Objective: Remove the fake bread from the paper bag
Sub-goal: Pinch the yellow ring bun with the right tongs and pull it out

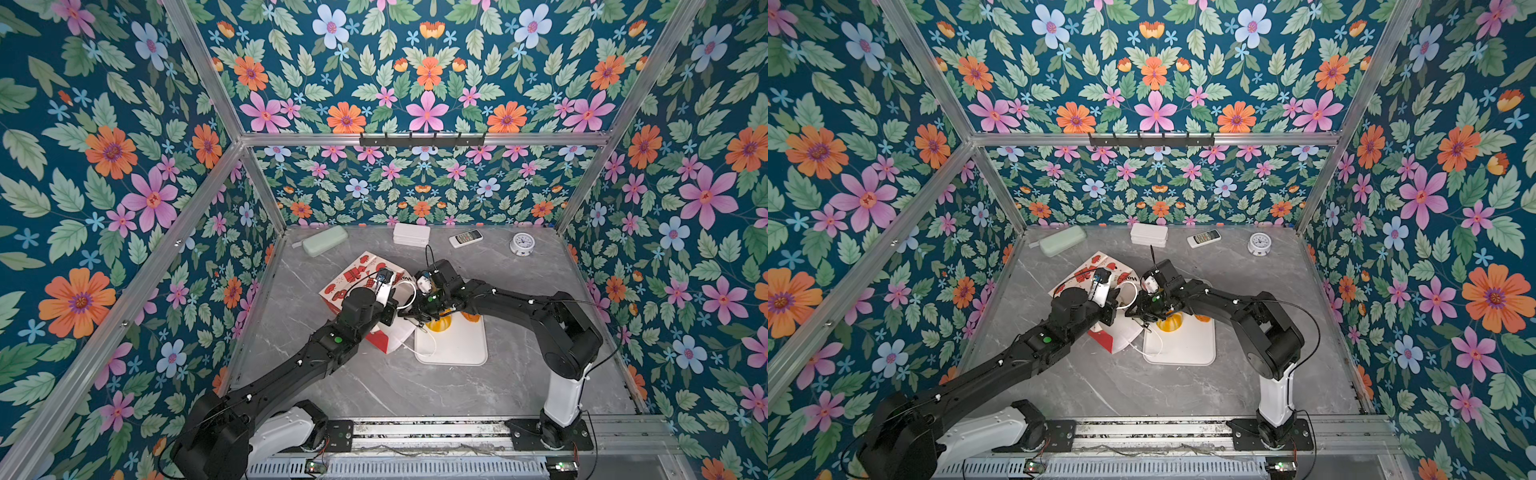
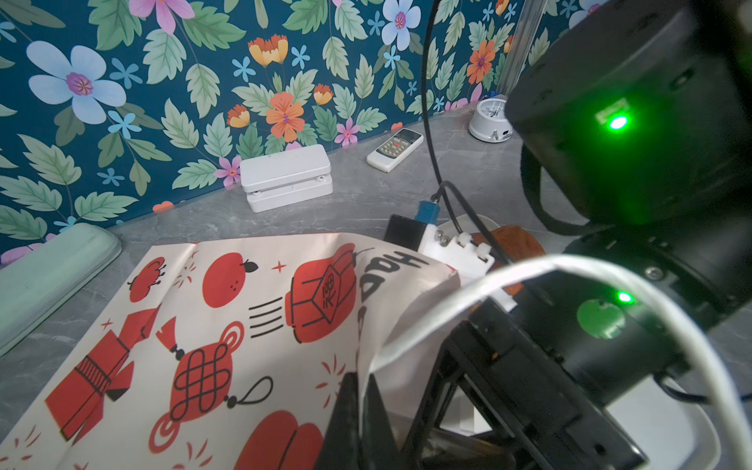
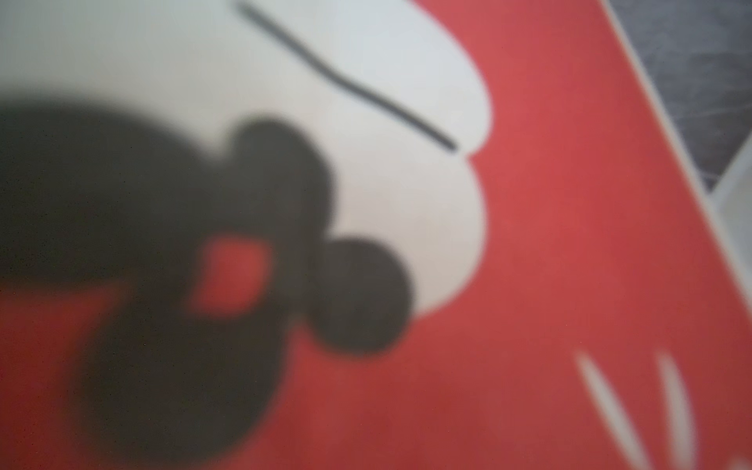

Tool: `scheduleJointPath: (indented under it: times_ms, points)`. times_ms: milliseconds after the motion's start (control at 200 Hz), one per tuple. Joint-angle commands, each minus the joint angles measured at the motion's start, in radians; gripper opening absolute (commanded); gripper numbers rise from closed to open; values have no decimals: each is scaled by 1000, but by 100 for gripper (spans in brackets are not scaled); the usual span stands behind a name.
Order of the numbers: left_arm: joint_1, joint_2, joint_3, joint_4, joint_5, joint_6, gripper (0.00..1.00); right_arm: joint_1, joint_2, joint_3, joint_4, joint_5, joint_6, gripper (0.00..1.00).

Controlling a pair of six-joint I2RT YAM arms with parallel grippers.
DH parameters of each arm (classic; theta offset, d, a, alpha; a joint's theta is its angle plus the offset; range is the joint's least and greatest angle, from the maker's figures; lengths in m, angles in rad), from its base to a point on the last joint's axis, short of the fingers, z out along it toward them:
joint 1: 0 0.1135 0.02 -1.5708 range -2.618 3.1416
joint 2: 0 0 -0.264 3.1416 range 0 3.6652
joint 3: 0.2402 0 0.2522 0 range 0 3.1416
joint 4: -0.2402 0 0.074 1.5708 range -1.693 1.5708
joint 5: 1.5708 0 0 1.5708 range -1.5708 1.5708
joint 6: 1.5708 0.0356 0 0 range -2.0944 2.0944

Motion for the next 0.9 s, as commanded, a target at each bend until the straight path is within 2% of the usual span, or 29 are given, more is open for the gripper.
scheduleJointPath:
  times_ms: [0, 320, 755, 895]
  points:
    - [0, -3, -2, 42, -9, -5, 5, 0, -39, -23, 1, 4, -39, 21]
    - [-1, 22, 10, 56, -44, -5, 5, 1, -231, -151, -98, 33, -98, 13]
    - [0, 104, 28, 128, -96, -1, 5, 0, -475, -235, -356, 79, -212, 12]
    - [0, 123, 34, 146, -142, -11, 5, 0, -547, -265, -414, 98, -227, 11]
